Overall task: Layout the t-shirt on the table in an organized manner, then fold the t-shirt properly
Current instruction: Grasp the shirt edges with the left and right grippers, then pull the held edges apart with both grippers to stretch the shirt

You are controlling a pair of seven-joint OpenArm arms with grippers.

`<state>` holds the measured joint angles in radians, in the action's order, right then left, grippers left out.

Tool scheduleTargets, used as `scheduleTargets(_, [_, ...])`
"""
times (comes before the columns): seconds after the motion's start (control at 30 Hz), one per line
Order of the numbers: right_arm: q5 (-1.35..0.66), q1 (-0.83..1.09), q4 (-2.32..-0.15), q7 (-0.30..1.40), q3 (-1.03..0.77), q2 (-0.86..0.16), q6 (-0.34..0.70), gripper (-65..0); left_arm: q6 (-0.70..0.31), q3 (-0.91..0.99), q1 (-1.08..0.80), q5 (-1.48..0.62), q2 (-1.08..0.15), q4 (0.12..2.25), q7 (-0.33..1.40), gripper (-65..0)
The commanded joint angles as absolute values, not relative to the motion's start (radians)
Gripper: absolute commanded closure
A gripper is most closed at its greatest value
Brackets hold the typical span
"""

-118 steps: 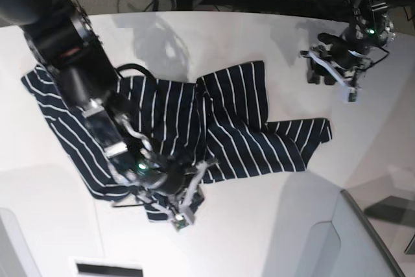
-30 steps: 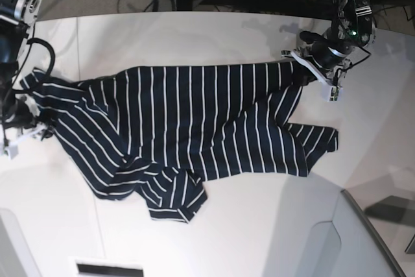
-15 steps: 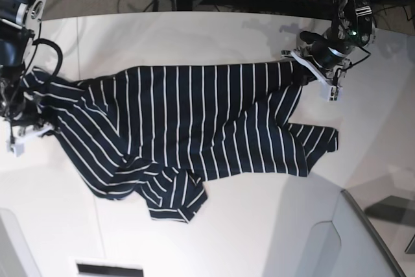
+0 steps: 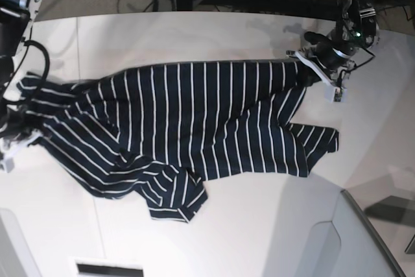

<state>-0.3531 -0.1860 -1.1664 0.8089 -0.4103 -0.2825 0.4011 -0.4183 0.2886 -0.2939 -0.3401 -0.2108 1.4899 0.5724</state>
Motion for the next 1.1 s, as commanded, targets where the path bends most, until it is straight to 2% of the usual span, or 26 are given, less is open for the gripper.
scheduleTargets(0.0, [-0.361, -0.2, -1.218, 0.814, -0.414, -0.297, 0.404, -0.6, -0.42, 0.294, -0.286, -0.348, -0.222, 1.524, 0.556, 0.0])
scheduleTargets(0.33, [-0.361, -0.197, -1.452, 0.99, -0.412, -0.245, 0.404, -0.6, -0.42, 0.381, -0.272, -0.346, -0.266, 1.662, 0.562, 0.0])
scheduleTargets(0.47, [-0.361, -0.196, -1.544, 1.072, -0.412, -0.22, 0.404, -0.6, -0.42, 0.443, -0.236, -0.352, -0.266, 1.672, 0.673, 0.0])
scheduleTargets(0.63, [-0.363, -0.18, -1.687, 1.139, -0.41, -0.183, 0.404, -0.6, -0.42, 0.452, -0.222, -0.346, -0.266, 1.692, 0.677, 0.0])
scheduleTargets(0.77, [-0.361, -0.183, -1.639, 1.124, -0.34, -0.188, 0.404, -0.6, -0.42, 0.45, -0.209, -0.346, -0.265, 1.693, 0.677, 0.0])
scheduleTargets(0.9, [-0.358, -0.194, -1.561, 1.003, -0.219, -0.214, 0.404, -0.6, -0.42, 0.45, -0.177, -0.346, -0.262, 1.681, 0.679, 0.0])
scheduleTargets(1.07, [-0.357, -0.311, -1.429, 0.952, -0.174, -0.223, 0.397, -0.6, -0.42, 0.449, -0.131, -0.344, -0.26, 1.649, 0.679, 0.0])
